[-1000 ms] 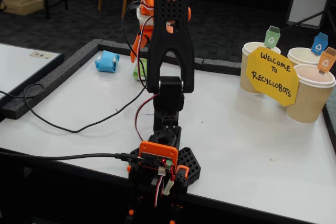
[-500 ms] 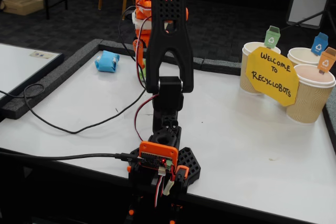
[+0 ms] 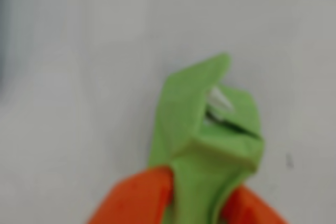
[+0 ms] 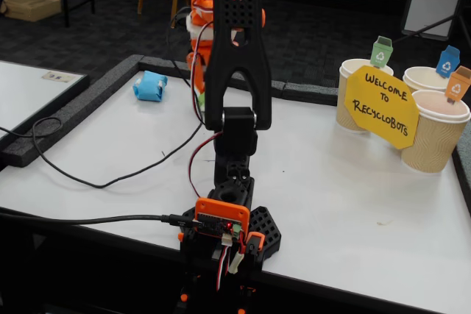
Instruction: Sort rubbish by color.
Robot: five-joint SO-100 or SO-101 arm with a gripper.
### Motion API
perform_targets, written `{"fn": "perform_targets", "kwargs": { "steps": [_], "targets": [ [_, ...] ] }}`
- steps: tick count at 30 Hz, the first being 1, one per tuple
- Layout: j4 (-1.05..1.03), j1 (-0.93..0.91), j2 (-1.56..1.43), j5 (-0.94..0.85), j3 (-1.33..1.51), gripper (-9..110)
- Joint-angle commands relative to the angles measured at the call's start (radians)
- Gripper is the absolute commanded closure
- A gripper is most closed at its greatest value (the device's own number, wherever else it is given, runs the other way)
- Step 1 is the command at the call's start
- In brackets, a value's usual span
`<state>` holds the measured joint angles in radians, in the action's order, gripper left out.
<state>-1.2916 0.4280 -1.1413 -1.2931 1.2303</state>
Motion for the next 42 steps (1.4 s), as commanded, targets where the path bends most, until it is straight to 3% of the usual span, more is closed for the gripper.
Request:
{"fn": "perform_targets", "kwargs": {
  "steps": [1, 13, 22, 31, 42],
  "targets": [
    [-0.017, -0.044, -0.422, 0.117, 0.006, 101],
    [-0.202, -0.078, -1.140, 0.364, 0.322, 101],
    [-0.201, -0.167, -1.720, 0.485, 0.729, 101],
    [-0.210, -0.259, -1.885, 0.744, 0.844, 101],
    [-0.169, -0.469, -2.137, 0.868, 1.111, 101]
  ]
}}
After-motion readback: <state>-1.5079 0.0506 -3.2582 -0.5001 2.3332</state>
